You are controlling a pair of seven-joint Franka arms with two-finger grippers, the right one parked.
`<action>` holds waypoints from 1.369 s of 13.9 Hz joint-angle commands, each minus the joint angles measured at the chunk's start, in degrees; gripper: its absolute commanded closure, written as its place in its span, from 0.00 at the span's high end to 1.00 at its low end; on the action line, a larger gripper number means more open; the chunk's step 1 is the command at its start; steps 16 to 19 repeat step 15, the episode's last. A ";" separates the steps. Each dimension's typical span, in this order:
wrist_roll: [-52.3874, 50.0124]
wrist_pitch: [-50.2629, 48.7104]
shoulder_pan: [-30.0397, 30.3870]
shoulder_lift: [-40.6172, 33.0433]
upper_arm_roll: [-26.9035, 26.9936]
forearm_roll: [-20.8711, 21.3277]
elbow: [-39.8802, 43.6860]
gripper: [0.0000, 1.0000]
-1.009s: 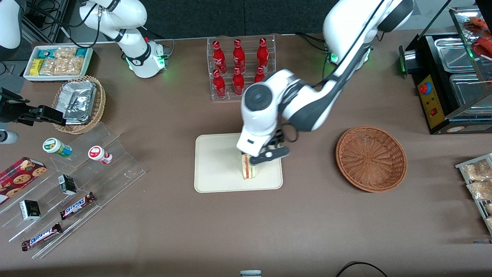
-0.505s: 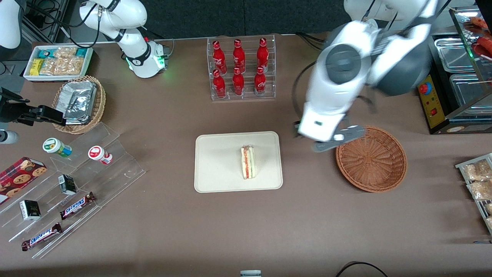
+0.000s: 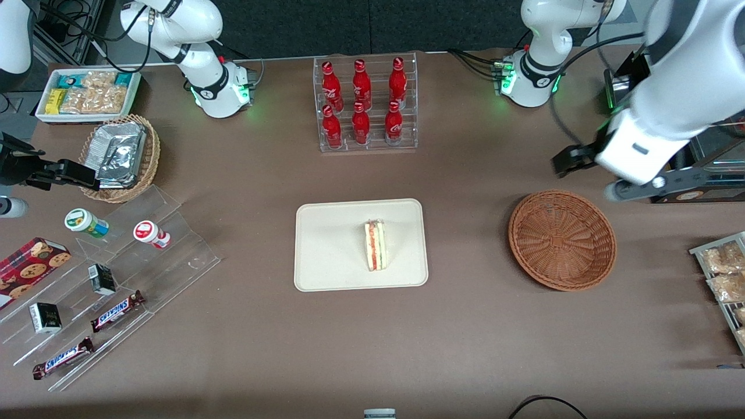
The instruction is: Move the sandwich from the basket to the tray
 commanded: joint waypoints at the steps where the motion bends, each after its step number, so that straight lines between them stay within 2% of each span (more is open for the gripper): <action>1: 9.61 -0.54 -1.76 -6.39 8.58 -3.64 -5.29 0.99; 3: 16.13 -1.95 -3.26 -8.76 14.04 -3.83 -6.52 0.99; 5: 18.52 -1.25 -3.70 -10.87 16.60 -3.74 -8.54 0.99; 9: 18.70 -0.28 -3.70 -10.79 18.54 -3.56 -8.38 0.99; 19: 18.70 -0.63 -3.79 -7.90 18.37 -3.65 -4.69 0.99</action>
